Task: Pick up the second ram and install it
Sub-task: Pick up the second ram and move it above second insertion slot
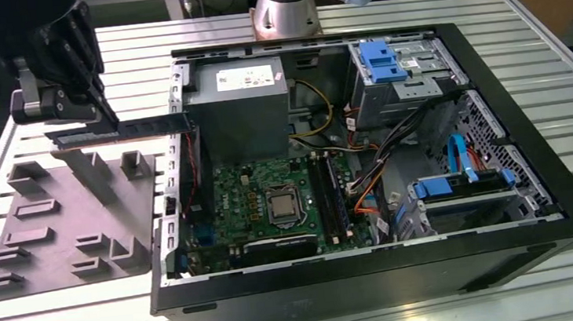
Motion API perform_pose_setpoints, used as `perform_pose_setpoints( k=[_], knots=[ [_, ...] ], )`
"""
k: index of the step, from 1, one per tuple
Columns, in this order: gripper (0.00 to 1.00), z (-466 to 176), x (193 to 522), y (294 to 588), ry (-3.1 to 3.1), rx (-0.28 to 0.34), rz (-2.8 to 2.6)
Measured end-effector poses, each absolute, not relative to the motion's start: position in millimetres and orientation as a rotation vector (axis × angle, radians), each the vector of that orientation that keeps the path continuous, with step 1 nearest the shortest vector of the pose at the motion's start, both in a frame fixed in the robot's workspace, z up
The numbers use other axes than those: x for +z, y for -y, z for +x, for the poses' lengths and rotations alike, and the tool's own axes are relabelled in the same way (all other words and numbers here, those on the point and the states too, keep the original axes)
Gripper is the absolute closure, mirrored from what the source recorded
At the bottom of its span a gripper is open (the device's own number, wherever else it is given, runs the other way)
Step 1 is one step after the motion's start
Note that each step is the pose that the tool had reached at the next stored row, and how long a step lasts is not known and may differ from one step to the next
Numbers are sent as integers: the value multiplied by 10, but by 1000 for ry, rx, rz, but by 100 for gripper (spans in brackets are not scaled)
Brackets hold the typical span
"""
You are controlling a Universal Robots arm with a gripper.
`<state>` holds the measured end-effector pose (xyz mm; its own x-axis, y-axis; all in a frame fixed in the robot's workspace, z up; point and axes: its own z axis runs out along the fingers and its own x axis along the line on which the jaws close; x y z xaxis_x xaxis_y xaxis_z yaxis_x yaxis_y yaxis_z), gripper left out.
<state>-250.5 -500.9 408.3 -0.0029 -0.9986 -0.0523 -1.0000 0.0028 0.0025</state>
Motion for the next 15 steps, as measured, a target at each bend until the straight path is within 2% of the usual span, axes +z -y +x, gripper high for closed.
perform_pose_setpoints(
  k=[15],
  knots=[
    [88,-2328,4082,5008,-2199,60,-2193]
  ],
)
